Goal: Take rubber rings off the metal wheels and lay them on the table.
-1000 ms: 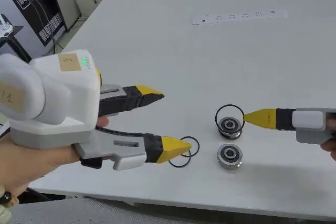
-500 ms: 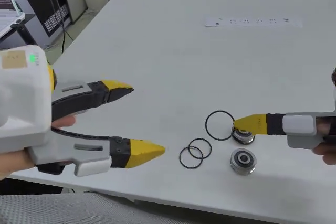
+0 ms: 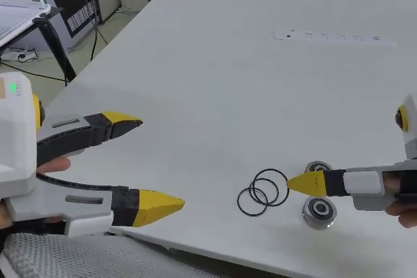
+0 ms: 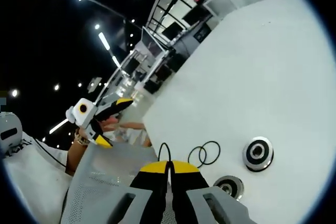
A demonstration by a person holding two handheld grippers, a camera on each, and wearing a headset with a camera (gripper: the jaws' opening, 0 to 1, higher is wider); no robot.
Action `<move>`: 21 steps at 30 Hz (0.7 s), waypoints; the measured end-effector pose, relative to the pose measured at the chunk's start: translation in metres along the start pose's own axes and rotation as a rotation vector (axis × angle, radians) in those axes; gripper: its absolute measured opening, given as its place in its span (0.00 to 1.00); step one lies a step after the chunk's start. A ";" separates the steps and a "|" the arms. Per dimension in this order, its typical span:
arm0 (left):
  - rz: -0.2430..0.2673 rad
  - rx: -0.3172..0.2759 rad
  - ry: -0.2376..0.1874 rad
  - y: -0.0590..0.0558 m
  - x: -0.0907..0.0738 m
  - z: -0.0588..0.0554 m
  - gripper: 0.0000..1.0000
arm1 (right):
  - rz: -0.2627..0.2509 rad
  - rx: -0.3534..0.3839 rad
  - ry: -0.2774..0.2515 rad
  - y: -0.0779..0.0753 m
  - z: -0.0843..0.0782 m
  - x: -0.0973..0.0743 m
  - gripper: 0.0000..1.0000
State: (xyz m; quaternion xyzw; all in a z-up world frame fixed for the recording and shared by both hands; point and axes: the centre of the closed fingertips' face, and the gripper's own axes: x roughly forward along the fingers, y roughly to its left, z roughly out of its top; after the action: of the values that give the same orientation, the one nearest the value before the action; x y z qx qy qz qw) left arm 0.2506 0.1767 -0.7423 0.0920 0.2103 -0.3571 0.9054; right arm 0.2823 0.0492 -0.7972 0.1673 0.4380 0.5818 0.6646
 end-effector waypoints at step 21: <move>-0.033 -0.006 -0.037 0.015 0.005 -0.008 0.78 | -0.139 -0.015 0.106 -0.037 -0.012 0.018 0.00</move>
State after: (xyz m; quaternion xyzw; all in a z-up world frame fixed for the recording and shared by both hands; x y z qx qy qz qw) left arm 0.2618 0.1874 -0.7511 0.0794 0.1959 -0.3729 0.9035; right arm 0.2952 0.0525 -0.8376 0.1006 0.4789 0.5455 0.6804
